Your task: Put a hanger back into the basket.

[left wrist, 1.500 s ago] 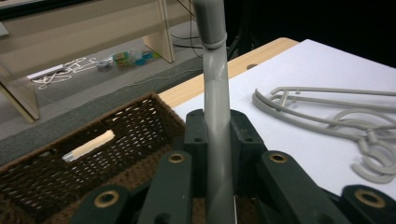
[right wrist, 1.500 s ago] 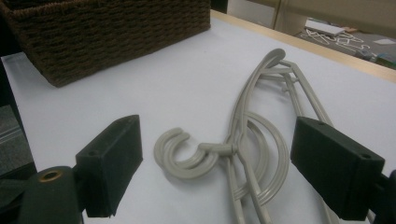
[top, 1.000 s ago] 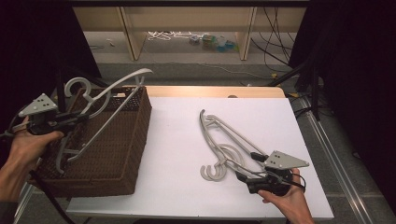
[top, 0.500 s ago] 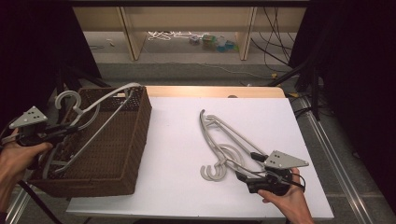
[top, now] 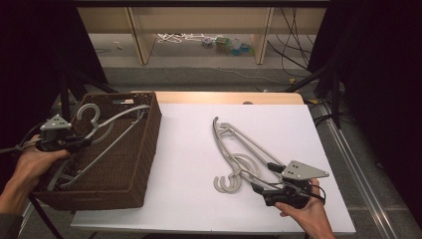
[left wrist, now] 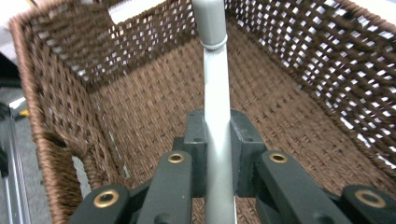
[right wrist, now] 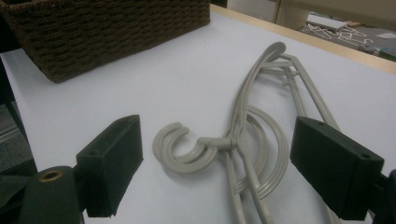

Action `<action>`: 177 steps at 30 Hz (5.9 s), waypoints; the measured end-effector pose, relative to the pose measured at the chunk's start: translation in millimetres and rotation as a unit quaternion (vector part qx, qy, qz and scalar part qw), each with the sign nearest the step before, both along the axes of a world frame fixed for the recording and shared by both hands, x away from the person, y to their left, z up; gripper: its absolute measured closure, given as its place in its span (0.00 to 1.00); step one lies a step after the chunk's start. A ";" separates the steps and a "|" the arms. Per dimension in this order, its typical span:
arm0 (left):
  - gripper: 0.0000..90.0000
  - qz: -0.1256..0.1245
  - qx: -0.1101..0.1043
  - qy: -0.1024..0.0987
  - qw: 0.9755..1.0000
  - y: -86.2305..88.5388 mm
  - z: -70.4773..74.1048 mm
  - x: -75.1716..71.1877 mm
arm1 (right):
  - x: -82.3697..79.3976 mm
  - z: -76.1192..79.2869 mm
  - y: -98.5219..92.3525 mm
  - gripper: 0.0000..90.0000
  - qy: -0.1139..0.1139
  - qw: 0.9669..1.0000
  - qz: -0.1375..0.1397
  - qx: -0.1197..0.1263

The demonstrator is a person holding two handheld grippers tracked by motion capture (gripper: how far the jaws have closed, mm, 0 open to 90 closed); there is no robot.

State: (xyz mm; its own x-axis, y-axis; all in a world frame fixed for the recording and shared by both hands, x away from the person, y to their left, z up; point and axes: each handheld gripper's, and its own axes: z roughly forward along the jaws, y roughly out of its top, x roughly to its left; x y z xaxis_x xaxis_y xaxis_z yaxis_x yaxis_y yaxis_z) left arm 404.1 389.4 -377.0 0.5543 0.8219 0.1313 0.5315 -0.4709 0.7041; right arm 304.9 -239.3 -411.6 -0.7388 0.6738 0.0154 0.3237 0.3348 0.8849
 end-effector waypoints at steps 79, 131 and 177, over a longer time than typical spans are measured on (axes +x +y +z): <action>0.19 -0.044 -0.255 -0.130 0.957 -155.3 26.3 -85.3 | 1.4 -4.1 -1.8 0.19 0.003 1.000 -0.012 0.028; 0.18 -0.097 -0.223 -0.160 0.957 -204.2 -57.6 -111.9 | 42.1 -42.3 1.1 0.37 0.136 0.981 -0.006 -0.142; 0.19 -0.111 -0.212 -0.156 0.958 -207.9 -58.8 -112.0 | 63.1 -30.9 8.5 0.91 0.162 0.969 0.052 -0.180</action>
